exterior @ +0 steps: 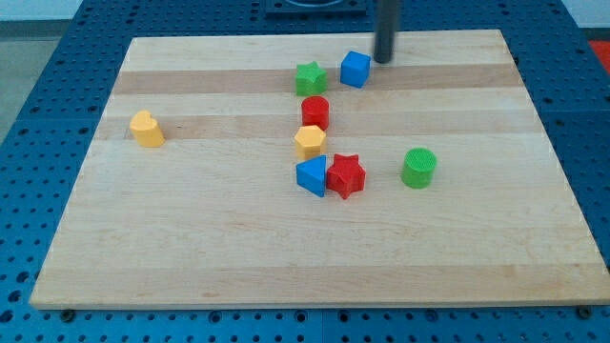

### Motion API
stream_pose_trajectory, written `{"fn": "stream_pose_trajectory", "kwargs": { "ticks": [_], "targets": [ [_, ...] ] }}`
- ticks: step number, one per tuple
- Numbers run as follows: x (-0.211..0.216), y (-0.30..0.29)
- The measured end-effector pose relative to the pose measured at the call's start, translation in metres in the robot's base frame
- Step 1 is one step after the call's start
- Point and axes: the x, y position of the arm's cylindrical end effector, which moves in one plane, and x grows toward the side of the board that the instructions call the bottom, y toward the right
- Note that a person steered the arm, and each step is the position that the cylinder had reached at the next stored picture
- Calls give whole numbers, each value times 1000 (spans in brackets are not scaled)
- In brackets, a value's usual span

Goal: Move the blue cube to the top left

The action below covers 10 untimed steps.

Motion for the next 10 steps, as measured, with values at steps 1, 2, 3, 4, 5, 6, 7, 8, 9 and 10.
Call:
{"fn": "stream_pose_trajectory", "kwargs": {
  "ticks": [1, 2, 3, 4, 5, 6, 7, 8, 9, 10],
  "targets": [
    [0, 3],
    [44, 7],
    [41, -10],
    [35, -37],
    [23, -58],
    [4, -78],
    [-6, -99],
    [-10, -119],
    [-11, -141],
    [-12, -163]
  ]
}}
